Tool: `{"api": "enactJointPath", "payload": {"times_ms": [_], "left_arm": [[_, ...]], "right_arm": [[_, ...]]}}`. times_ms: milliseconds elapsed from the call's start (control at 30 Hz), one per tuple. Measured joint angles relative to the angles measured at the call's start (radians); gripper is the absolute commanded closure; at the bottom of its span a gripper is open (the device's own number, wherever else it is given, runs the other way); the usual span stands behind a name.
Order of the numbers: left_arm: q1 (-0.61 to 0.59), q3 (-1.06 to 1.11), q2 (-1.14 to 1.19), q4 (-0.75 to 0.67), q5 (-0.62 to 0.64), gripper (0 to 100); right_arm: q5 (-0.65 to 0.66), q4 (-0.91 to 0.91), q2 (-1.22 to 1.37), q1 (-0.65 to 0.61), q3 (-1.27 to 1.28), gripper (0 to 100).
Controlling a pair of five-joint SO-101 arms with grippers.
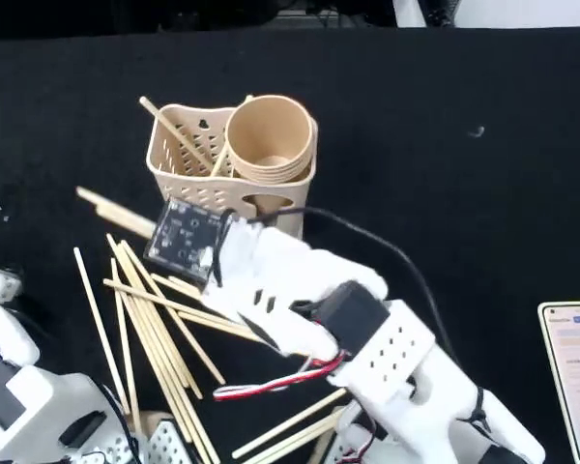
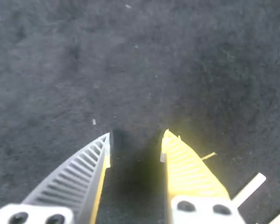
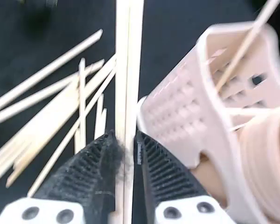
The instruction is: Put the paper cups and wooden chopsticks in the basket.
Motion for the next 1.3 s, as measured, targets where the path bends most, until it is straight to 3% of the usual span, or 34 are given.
{"api": "enactJointPath", "payload": {"times_ms": [400,600,800,967,1067,1300], "left_arm": [[0.068,0.064,-0.005,-0.057,0.002,82],[0.092,0.094,-0.020,-0.094,0.002,82],[0.094,0.094,-0.020,-0.094,0.002,82],[0.094,0.094,-0.020,-0.095,0.002,82],[0.094,0.094,-0.020,-0.095,0.003,82],[0.094,0.094,-0.020,-0.095,0.003,82]], "right_arm": [[-0.239,-0.468,0.000,0.026,-0.209,98.7],[-0.296,-0.807,0.035,0.089,-0.157,98.7],[-0.302,-0.971,0.189,0.169,-0.025,98.7],[-0.302,-1.062,0.281,0.173,0.063,96.6],[-0.302,-1.063,0.296,0.173,0.084,85.4],[-0.302,-0.853,0.204,0.173,0.084,84.1]]}}
